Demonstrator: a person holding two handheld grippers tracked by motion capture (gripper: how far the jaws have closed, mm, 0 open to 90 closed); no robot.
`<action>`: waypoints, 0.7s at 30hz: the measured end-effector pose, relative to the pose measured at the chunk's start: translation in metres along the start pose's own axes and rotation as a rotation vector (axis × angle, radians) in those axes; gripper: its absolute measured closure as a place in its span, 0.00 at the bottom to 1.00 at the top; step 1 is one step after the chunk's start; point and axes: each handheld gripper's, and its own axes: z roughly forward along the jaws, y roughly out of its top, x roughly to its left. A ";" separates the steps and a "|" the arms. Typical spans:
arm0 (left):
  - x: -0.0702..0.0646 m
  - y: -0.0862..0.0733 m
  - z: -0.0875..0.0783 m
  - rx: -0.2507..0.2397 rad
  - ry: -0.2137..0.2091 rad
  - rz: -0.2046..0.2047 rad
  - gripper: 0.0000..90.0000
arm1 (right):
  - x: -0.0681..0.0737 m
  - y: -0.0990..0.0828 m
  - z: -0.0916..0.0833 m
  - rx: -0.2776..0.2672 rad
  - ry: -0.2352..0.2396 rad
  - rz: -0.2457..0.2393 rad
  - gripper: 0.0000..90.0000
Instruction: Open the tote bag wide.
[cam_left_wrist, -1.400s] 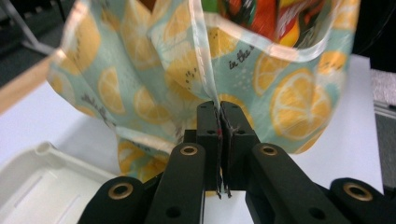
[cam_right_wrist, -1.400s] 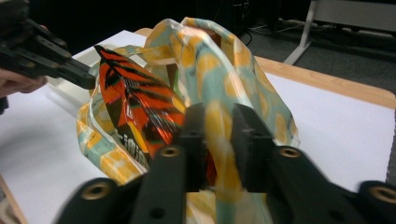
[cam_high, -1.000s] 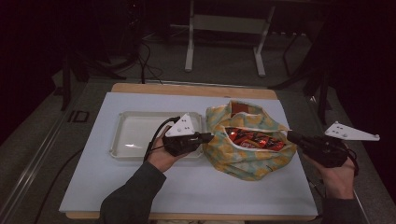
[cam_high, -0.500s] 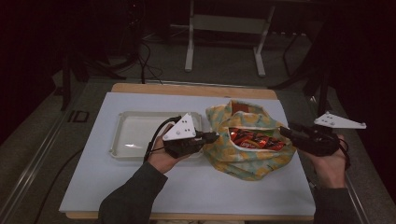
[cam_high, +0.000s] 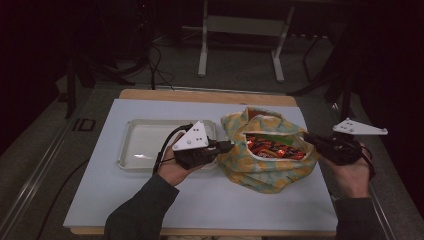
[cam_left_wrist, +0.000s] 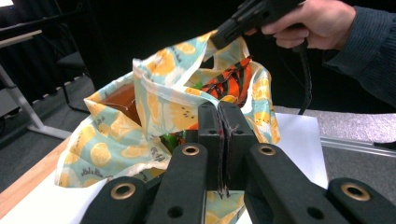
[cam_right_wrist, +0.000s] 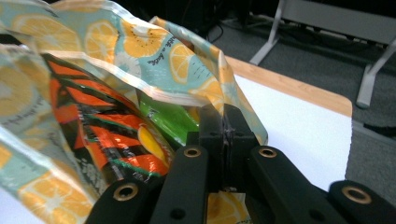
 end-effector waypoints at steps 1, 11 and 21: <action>-0.001 0.000 0.000 0.003 -0.002 0.001 0.97 | 0.000 -0.001 -0.004 -0.010 0.005 -0.001 0.99; -0.005 -0.011 0.011 0.047 -0.024 0.002 0.97 | -0.014 -0.032 -0.038 -0.093 0.013 0.062 0.98; -0.014 -0.041 0.046 0.230 -0.079 0.008 0.96 | -0.025 -0.052 -0.048 -0.126 0.007 0.123 0.98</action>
